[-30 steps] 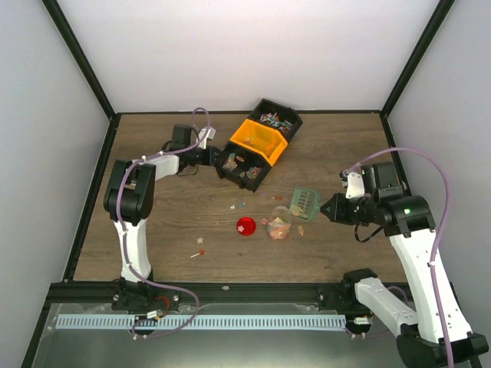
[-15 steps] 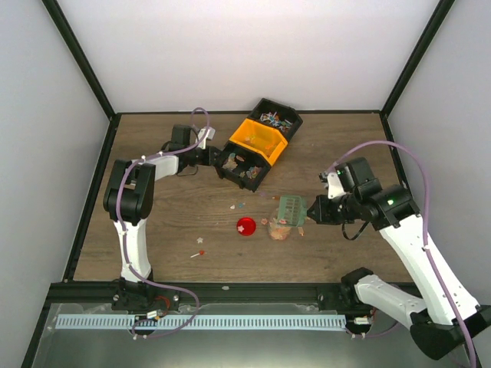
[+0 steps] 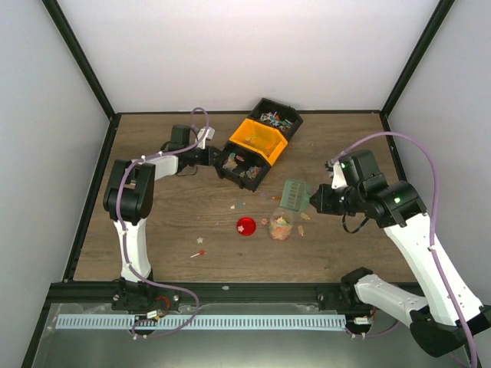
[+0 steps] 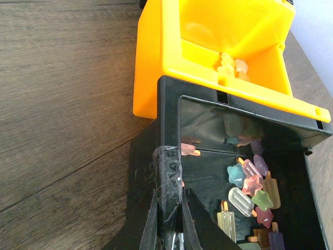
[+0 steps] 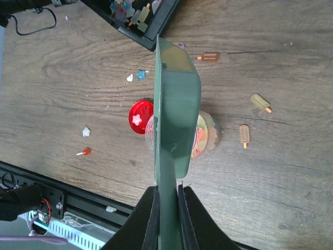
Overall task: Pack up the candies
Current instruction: Place the fake candies in the packing bottle, then scoop the fake candies from the storage box.
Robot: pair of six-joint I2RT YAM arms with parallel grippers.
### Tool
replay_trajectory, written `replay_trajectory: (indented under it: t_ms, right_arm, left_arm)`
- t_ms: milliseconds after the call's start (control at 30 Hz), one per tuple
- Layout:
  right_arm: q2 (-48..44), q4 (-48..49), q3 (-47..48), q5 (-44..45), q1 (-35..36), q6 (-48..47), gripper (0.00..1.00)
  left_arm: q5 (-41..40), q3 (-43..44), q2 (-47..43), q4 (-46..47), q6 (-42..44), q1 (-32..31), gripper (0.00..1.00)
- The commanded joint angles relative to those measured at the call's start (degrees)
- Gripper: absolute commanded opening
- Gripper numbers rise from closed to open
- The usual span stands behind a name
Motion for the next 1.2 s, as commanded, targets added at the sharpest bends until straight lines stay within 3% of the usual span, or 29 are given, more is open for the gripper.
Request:
replay_trajectory:
  t_ms: [0,167,400,633,733,1000,1167]
  right_arm:
    - [0.33,-0.74,3.62,1.94,0.51,-0.44,0.01]
    - [0.12,1.17,5.37,2.43,0.44,-0.33,0.01]
    - [2.38,11.44,2.21,1.45,-0.42,0.89,0.01]
    - [5.85,25.57,-2.30,0.56,-8.28,8.54,0.01]
    - [6.99,34.16,-4.32,-4.15,-12.59,9.59,0.01]
    - [17.71,45.63,-4.20,-10.55,-21.16,15.34,0.01]
    - [26.13,51.08,-2.44,-11.09,-23.16,18.34,0.01]
  left_arm:
    - [-3.09,-2.89,5.04,-2.43,3.02,0.06,0.04]
    - [-2.55,-2.89,4.67,-2.51,2.75,0.06,0.04]
    - [-1.08,-2.03,3.69,-3.91,2.75,0.06,0.09]
    - [2.04,1.85,3.06,-8.67,5.75,-0.12,0.12]
    - [2.66,3.71,2.78,-11.35,7.07,-0.27,0.13]
    - [2.71,7.97,2.89,-16.36,9.19,-0.47,0.15]
    - [2.51,11.03,3.26,-20.85,11.99,-0.56,0.23]
